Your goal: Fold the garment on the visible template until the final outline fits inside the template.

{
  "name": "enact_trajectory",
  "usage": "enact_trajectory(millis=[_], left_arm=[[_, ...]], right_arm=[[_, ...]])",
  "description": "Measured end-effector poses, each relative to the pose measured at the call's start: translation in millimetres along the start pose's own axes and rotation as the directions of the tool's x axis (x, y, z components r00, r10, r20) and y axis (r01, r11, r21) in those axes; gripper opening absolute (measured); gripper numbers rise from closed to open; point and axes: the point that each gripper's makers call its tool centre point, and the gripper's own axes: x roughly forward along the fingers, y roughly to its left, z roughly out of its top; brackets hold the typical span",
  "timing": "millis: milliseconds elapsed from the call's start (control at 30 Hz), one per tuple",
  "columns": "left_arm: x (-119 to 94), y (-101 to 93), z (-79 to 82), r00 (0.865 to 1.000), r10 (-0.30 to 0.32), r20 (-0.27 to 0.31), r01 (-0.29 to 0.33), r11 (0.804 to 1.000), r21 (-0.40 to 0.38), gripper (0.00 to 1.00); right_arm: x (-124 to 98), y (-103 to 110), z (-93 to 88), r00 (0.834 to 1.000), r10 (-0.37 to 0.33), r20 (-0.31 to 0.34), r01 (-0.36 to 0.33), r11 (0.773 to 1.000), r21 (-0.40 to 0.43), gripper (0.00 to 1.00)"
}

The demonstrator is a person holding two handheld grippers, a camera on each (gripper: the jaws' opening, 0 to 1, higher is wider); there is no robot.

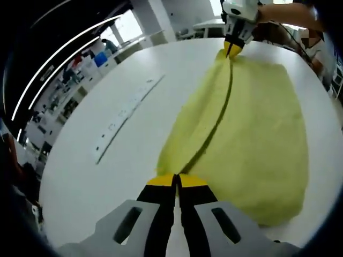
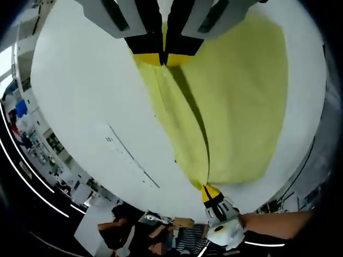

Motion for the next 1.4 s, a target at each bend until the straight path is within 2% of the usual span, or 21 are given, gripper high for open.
enact_trajectory(millis=[100,200,233,333,367,400,467,567,633,767,800,833,1000,1033,1067,1100,1233,1400], left_arm=[[2,9.1,4.6,0.999,0.027,0.026,-0.026,0.997,-0.070,0.00],[4,18.6,6.7,0.998,0.055,0.034,-0.049,0.985,-0.165,0.00],[6,21.3,7.0,0.997,0.063,0.036,-0.055,0.979,-0.197,0.00],[13,26.3,1.0,0.997,0.080,0.004,-0.075,0.943,-0.325,0.00],[14,26.6,1.1,0.996,0.087,-0.001,-0.082,0.938,-0.336,0.00],[14,28.8,3.7,0.995,0.099,0.003,-0.092,0.941,-0.325,0.00],[11,32.4,8.7,0.991,0.129,0.018,-0.116,0.935,-0.336,0.04],[3,35.1,14.1,0.987,0.154,0.051,-0.125,0.922,-0.367,0.10],[-1,35.6,13.9,0.985,0.159,0.060,-0.123,0.913,-0.389,0.11],[-13,30.4,15.9,0.981,0.161,0.112,-0.093,0.884,-0.459,0.12],[-15,28.4,14.1,0.981,0.159,0.107,-0.092,0.880,-0.465,0.12],[-19,25.5,11.5,0.982,0.160,0.099,-0.097,0.882,-0.462,0.12],[-36,12.7,11.7,0.978,0.160,0.133,-0.080,0.879,-0.470,0.12],[-38,11.6,11.9,0.977,0.164,0.133,-0.086,0.884,-0.459,0.12],[-43,8.7,11.0,0.978,0.166,0.126,-0.099,0.902,-0.419,0.12],[-46,5.2,11.4,0.978,0.163,0.128,-0.099,0.911,-0.401,0.12],[-57,-6.4,14.2,0.975,0.154,0.161,-0.073,0.905,-0.420,0.12],[-72,-17.4,15.1,0.972,0.156,0.176,-0.069,0.905,-0.419,0.11]], right_arm=[[0,-10,5.5,0.999,-0.034,0.035,0.031,0.997,0.069,0.00],[2,-19,8.4,0.997,-0.060,0.051,0.052,0.988,0.147,0.00],[4,-21,7.4,0.997,-0.067,0.047,0.058,0.985,0.165,0.00],[11,-27,-2.4,0.995,-0.101,0.003,0.098,0.969,0.227,0.00],[11,-29,-5.8,0.993,-0.114,-0.012,0.114,0.964,0.240,0.00],[11,-32,-10.1,0.991,-0.132,-0.030,0.135,0.953,0.271,0.06],[9,-32,-8.6,0.991,-0.133,-0.008,0.130,0.946,0.298,0.16],[-1,-33,-5.2,0.990,-0.142,0.024,0.127,0.941,0.313,0.09],[-7,-34,-4.0,0.987,-0.155,0.038,0.134,0.936,0.326,0.11],[-18,-28,-1.2,0.985,-0.150,0.079,0.111,0.923,0.369,0.11],[-21,-26,-1.2,0.984,-0.155,0.084,0.113,0.921,0.373,0.11],[-23,-23,-1.5,0.984,-0.153,0.085,0.111,0.922,0.371,0.10],[-35,-10,-0.4,0.983,-0.151,0.106,0.101,0.922,0.373,0.11],[-38,-8,-1.0,0.983,-0.152,0.104,0.104,0.924,0.368,0.11],[-42,-6,-1.7,0.983,-0.154,0.102,0.108,0.927,0.360,0.11],[-44,-4,-2.3,0.983,-0.155,0.101,0.109,0.927,0.358,0.11],[-57,3,-2.0,0.979,-0.159,0.128,0.098,0.916,0.388,0.12],[-69,18,-6.4,0.979,-0.164,0.123,0.107,0.922,0.372,0.12]])
